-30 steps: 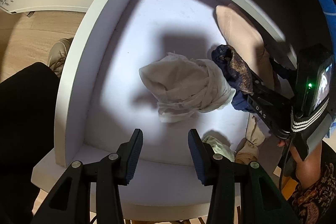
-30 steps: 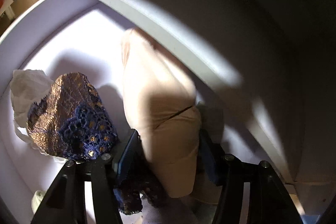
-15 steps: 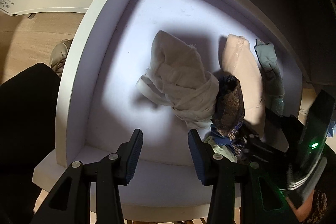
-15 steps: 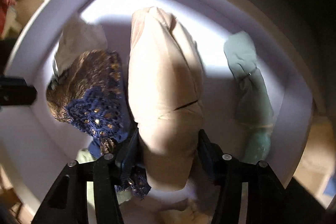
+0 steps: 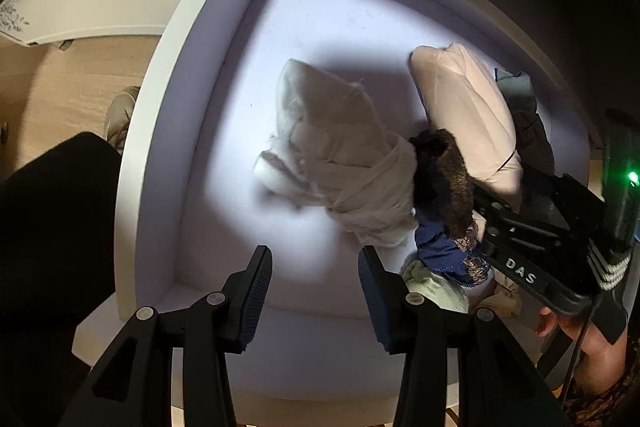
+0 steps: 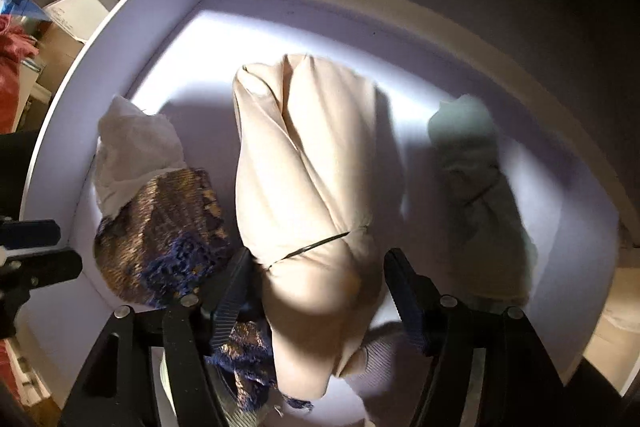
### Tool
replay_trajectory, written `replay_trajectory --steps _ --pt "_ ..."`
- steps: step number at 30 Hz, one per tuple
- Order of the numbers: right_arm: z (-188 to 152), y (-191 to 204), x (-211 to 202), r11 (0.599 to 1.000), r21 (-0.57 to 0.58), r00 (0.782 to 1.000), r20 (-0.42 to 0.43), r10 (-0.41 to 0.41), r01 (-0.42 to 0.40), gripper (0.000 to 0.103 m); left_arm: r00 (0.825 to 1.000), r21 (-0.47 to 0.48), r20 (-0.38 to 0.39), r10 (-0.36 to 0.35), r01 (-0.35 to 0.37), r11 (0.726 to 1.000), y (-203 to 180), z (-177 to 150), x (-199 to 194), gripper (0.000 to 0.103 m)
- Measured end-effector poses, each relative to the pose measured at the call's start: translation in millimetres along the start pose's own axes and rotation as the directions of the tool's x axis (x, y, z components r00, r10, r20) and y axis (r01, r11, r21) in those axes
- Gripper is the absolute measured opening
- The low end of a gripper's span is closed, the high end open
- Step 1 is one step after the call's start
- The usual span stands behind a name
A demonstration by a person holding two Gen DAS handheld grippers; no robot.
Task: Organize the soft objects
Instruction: 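Grasp the beige rolled stocking in the drawer with the right gripper, then lift the beige stocking out of the drawer toward the gold box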
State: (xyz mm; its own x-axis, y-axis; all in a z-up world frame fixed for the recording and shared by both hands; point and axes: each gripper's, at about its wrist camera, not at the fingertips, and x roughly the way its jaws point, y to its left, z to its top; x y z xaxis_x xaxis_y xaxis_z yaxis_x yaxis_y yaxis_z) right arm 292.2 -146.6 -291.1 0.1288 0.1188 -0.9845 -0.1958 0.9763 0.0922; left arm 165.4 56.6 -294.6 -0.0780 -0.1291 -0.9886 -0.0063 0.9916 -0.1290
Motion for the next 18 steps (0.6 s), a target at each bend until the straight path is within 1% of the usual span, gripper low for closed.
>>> replay_trajectory --steps 3,4,5,7,10,15,16,18 --pt "5 -8 17 0.998 0.062 0.999 -0.034 0.028 -0.026 0.067 1.000 0.004 0.022 0.011 -0.011 1.000 -4 1 -6 0.045" --pt "4 -9 21 0.997 0.069 0.998 -0.044 0.033 -0.030 0.064 1.000 0.006 0.028 0.013 -0.013 1.000 -5 1 -7 0.045" --pt "5 -11 24 0.997 0.075 0.998 -0.058 0.036 -0.031 0.064 0.999 0.009 0.036 0.016 -0.016 1.000 -6 1 -8 0.045" --pt "9 -10 25 0.999 0.046 0.998 -0.057 0.004 -0.001 0.057 0.999 0.017 0.043 0.026 -0.027 0.999 -7 2 -9 0.045" --pt "10 -6 22 1.000 0.005 0.998 -0.057 -0.015 0.015 0.051 0.998 0.024 0.045 0.042 -0.043 0.999 -10 2 -9 0.045" --pt "8 -3 18 1.000 0.011 0.998 -0.057 -0.016 0.017 0.049 0.998 0.035 0.050 0.044 -0.046 0.998 -13 1 -10 0.045" --pt "8 14 26 1.000 0.016 0.998 -0.056 -0.014 0.015 0.049 0.998 0.038 0.053 0.045 -0.047 0.998 -13 2 -11 0.045" --pt "5 12 19 0.999 0.030 0.999 -0.052 -0.011 0.012 0.048 0.997 0.046 0.055 0.048 -0.050 0.998 -14 4 -12 0.045"
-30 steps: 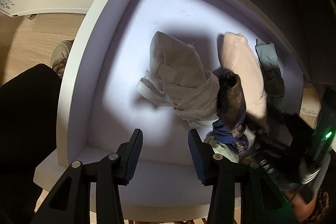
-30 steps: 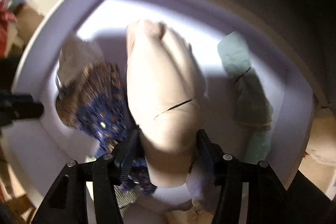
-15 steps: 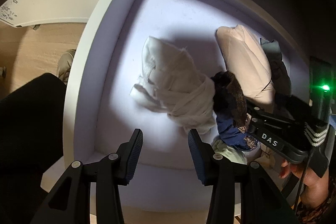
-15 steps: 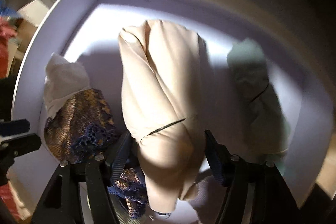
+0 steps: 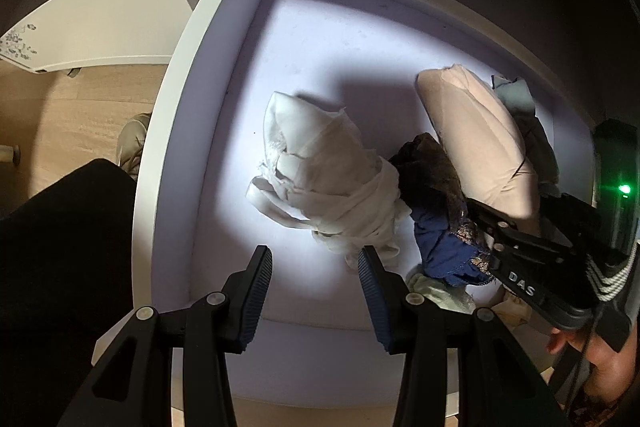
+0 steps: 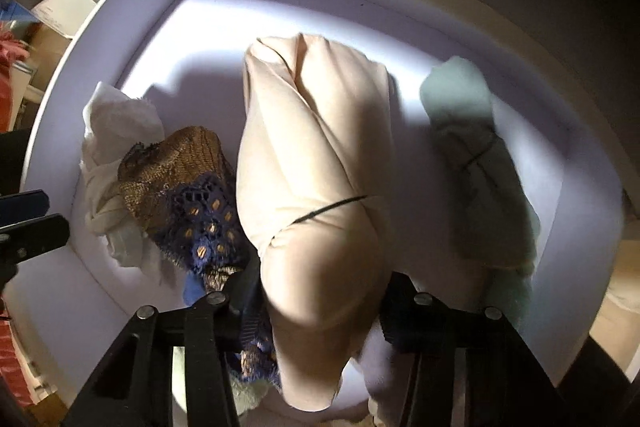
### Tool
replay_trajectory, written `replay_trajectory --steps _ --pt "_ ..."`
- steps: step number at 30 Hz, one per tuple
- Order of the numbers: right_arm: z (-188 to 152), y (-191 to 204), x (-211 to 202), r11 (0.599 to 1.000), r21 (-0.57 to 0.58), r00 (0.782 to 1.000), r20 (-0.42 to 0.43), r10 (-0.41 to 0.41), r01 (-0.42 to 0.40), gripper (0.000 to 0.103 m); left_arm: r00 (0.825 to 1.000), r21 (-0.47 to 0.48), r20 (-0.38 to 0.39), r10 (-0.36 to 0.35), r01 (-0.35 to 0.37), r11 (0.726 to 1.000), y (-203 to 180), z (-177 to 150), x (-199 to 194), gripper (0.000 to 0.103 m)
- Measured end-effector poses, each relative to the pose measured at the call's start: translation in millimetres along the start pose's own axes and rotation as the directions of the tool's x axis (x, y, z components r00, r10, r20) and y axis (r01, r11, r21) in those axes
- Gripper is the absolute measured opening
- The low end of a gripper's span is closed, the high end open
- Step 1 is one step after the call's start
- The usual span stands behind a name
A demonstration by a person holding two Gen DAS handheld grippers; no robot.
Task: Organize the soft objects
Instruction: 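Lift the beige stocking out of the drawer toward the gold box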
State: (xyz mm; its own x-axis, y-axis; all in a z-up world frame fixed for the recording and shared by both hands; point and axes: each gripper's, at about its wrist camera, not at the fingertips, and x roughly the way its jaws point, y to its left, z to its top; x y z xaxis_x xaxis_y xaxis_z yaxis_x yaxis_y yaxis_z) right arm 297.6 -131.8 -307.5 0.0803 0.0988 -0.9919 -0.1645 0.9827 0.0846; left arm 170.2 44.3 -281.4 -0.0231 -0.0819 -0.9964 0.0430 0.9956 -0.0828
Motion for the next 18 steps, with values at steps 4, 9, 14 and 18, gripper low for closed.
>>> replay_trajectory --steps 4,9,14,18 --pt "-18 -2 -24 1.000 0.008 1.000 0.012 0.004 -0.004 0.047 1.000 0.010 0.003 0.003 -0.003 1.000 -8 1 -5 0.045" --pt "-26 -2 -46 0.999 0.039 1.000 0.020 0.020 -0.021 0.047 1.000 0.022 0.006 0.009 -0.009 1.000 -14 3 -6 0.045" --pt "-45 -4 -76 0.997 0.063 0.998 0.046 0.045 -0.048 0.047 1.000 0.028 0.018 0.015 -0.016 0.999 -19 1 -11 0.045" --pt "-67 -3 -103 0.992 0.083 0.994 0.066 0.092 -0.097 0.047 1.000 0.033 0.027 0.013 -0.014 0.999 -14 -1 -13 0.045"
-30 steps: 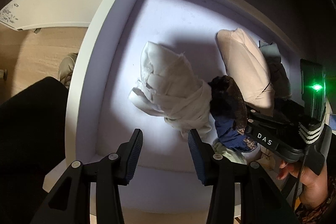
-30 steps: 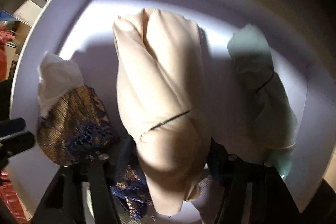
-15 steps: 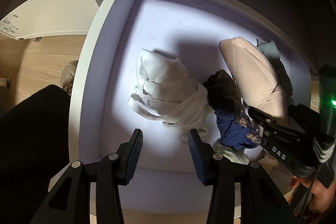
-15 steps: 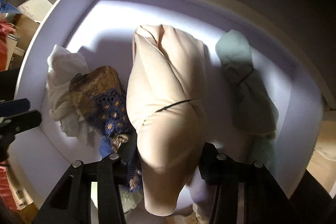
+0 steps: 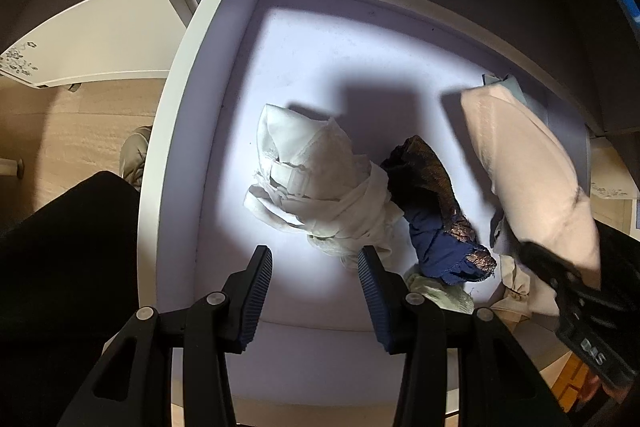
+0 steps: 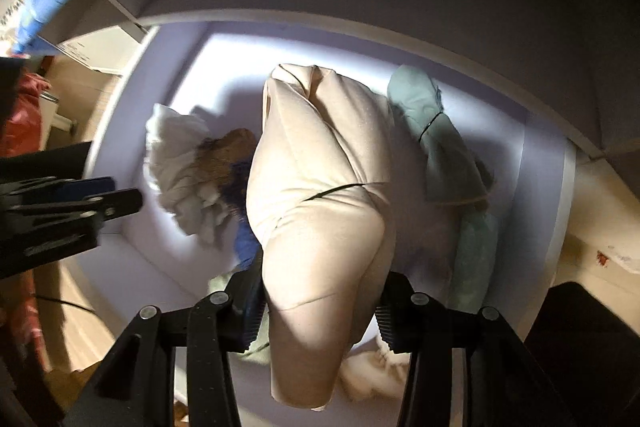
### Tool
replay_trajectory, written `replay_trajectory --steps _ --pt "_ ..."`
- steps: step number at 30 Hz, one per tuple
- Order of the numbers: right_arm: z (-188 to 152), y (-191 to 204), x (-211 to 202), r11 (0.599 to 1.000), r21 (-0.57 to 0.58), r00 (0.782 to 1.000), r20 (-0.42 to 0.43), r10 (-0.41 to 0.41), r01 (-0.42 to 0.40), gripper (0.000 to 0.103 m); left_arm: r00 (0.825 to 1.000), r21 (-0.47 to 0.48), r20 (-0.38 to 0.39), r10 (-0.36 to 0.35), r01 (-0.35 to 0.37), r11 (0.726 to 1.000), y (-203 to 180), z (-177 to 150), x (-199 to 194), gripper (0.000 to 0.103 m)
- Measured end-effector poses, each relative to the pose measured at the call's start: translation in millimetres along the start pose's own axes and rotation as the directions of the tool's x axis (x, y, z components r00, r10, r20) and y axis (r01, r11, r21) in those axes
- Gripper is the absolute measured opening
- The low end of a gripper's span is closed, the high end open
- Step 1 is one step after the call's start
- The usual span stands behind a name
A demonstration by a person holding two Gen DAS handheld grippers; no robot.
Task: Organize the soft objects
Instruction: 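Lift the beige stocking out of the drawer toward the gold box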
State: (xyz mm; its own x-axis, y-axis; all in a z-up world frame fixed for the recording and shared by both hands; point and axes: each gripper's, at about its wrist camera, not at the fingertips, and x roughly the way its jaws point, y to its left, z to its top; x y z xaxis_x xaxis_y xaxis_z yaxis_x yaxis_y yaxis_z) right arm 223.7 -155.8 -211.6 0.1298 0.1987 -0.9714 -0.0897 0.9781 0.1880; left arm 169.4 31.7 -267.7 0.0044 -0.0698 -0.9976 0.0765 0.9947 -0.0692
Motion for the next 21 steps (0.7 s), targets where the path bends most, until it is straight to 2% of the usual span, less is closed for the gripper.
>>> replay_trajectory --steps 3,5,8,21 --pt "-17 2 -23 1.000 0.004 1.000 0.000 0.018 -0.018 0.047 1.000 0.008 0.011 0.001 -0.001 1.000 0 0 -3 0.045" --pt "-25 6 -23 1.000 -0.005 1.000 0.002 0.021 -0.021 0.047 1.000 0.010 0.016 -0.001 0.001 1.000 1 0 -2 0.045" --pt "-41 -10 -37 0.999 -0.014 0.999 0.009 0.033 -0.033 0.047 1.000 0.017 0.022 0.000 0.000 1.000 1 0 -5 0.045" --pt "-65 18 -114 0.988 -0.095 0.985 0.111 0.132 -0.122 0.047 1.000 0.018 0.028 0.008 -0.008 1.000 0 -1 -7 0.045"
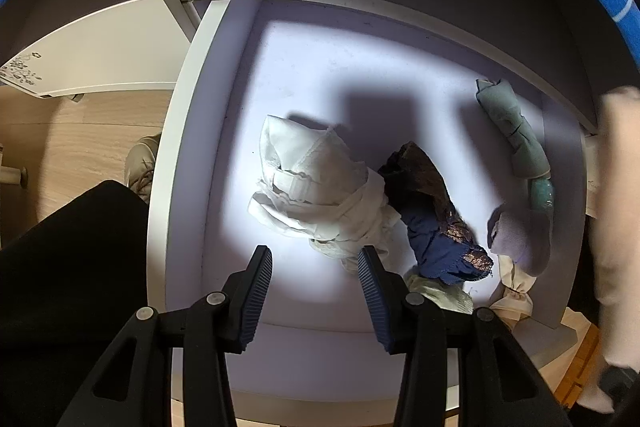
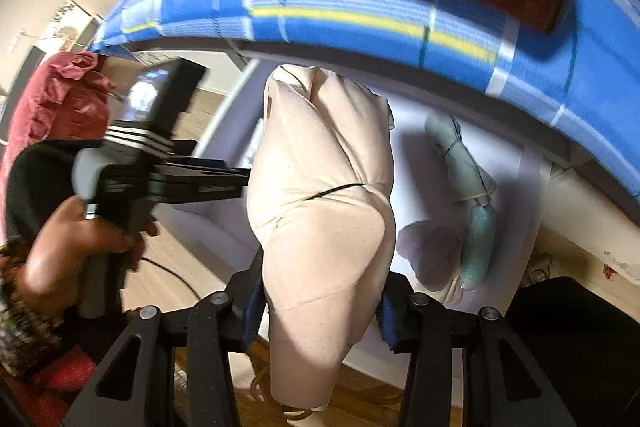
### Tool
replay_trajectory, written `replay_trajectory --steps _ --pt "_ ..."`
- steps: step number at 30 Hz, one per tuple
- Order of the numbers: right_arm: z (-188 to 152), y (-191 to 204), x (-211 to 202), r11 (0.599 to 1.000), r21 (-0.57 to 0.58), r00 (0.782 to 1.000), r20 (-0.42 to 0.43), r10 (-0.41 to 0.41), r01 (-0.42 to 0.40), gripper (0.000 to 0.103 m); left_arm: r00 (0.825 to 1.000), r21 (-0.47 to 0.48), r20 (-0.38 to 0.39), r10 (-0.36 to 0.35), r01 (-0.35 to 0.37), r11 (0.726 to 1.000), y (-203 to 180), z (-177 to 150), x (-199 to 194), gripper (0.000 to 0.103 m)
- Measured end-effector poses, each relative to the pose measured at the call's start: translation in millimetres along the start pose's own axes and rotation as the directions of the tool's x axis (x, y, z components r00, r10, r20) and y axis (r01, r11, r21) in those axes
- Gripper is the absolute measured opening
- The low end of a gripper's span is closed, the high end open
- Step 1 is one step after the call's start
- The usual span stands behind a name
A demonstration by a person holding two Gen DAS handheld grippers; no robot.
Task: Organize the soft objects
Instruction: 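Lift the beige stocking out of the drawer toward the gold box, then lower the beige stocking into the gold box and open the right gripper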
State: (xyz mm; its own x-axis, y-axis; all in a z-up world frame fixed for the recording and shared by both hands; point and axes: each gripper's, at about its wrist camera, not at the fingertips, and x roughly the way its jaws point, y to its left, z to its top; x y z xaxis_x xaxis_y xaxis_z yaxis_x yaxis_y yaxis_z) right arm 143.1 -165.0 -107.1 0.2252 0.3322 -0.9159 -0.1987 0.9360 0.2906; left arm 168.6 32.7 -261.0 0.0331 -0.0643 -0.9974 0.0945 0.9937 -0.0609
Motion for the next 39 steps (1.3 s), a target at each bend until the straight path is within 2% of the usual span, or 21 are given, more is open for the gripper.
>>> replay_trajectory --steps 10,19,28,34,36,39 --pt "3 33 -64 0.995 -0.071 0.991 0.107 0.075 -0.068 0.047 1.000 0.001 0.003 0.002 -0.002 1.000 0 0 0 0.045" --pt "23 39 -124 0.992 -0.065 0.961 0.248 0.120 -0.108 0.047 1.000 0.006 0.007 0.004 -0.004 1.000 0 -1 -1 0.045" --pt "55 13 -165 0.998 0.021 0.932 0.361 0.040 -0.051 0.047 1.000 0.001 0.005 -0.003 0.003 1.000 -1 0 -1 0.045" --pt "84 -12 -182 0.992 0.120 0.906 0.416 -0.072 0.024 0.047 1.000 0.004 0.004 -0.007 0.007 1.000 -2 1 -2 0.045" --pt "98 -25 -185 0.981 0.185 0.896 0.426 -0.127 0.051 0.047 1.000 0.009 0.005 -0.008 0.008 1.000 -4 2 -2 0.045" --pt "117 -38 -181 0.964 0.254 0.892 0.414 -0.182 0.079 0.047 1.000 0.015 0.008 -0.013 0.013 1.000 -6 2 -3 0.045"
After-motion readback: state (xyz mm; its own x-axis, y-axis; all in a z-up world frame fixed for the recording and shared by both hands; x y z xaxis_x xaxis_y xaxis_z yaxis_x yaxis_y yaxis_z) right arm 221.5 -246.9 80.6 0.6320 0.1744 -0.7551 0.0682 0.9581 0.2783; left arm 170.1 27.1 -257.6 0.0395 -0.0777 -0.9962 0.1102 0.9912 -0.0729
